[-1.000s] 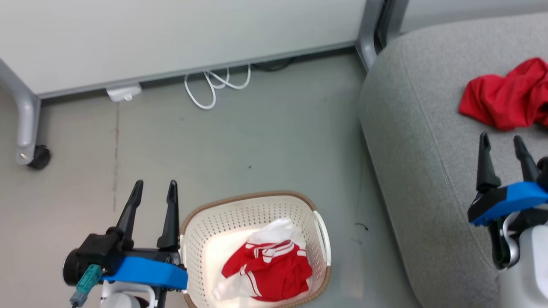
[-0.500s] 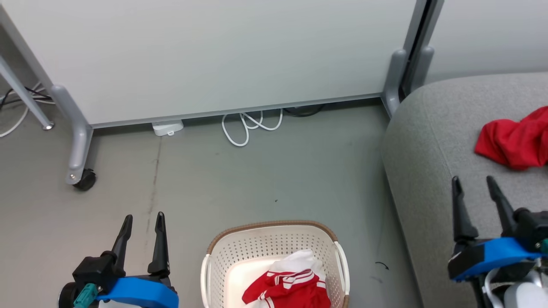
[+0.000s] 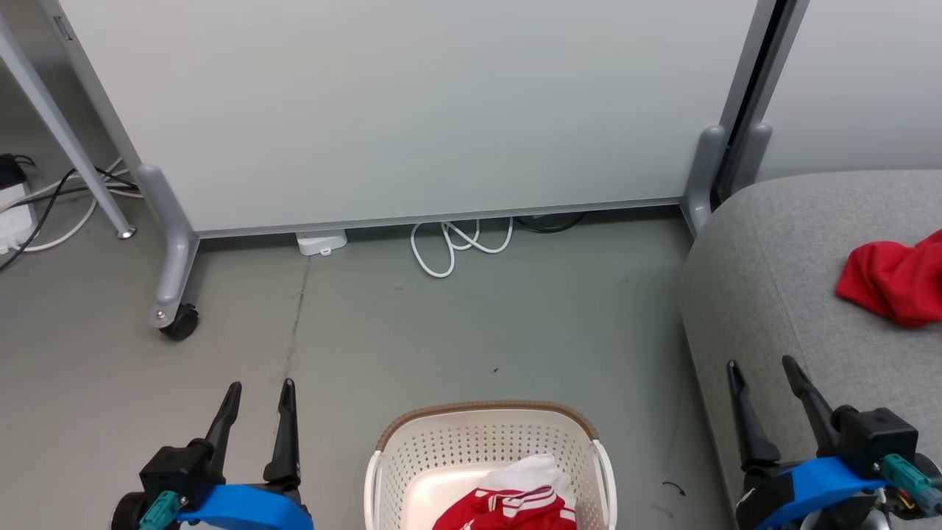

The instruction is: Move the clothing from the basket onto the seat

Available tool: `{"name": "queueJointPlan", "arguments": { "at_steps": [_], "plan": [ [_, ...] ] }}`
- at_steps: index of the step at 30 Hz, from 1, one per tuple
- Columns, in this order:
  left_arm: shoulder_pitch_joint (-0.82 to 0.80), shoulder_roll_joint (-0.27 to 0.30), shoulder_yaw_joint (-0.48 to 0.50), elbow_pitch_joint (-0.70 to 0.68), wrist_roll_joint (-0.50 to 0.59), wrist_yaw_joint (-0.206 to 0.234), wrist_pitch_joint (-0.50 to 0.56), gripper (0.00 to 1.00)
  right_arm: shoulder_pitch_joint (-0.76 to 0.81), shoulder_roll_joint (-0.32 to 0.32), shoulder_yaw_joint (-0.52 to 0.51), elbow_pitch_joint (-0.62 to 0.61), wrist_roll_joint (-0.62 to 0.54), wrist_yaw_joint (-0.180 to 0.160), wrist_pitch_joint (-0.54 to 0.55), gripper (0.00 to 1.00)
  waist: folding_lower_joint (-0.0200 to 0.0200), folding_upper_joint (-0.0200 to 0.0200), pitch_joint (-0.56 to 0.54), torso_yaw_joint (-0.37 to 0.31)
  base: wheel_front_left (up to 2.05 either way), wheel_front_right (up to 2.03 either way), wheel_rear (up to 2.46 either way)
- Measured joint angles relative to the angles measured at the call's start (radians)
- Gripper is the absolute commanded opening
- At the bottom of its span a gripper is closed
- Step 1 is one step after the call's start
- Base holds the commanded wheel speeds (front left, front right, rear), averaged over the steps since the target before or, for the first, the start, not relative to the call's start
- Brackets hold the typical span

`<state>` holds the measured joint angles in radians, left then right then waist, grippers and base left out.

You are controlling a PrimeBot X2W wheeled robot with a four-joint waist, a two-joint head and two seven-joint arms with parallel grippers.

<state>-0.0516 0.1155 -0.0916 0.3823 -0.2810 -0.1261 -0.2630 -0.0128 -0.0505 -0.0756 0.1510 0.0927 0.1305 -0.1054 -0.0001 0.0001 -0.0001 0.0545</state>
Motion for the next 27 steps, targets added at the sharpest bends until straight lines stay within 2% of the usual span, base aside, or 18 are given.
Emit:
{"name": "queueJointPlan", "arguments": {
  "at_steps": [27],
  "plan": [
    [-0.026,0.015,-0.021,0.033,-0.014,0.0,0.0,1.0,0.003,0.0,0.029,0.02,0.041,0.0,-0.003,1.0,0.0001,0.0,0.021,-0.01,0.0,0.0,0.0]
  ]
}}
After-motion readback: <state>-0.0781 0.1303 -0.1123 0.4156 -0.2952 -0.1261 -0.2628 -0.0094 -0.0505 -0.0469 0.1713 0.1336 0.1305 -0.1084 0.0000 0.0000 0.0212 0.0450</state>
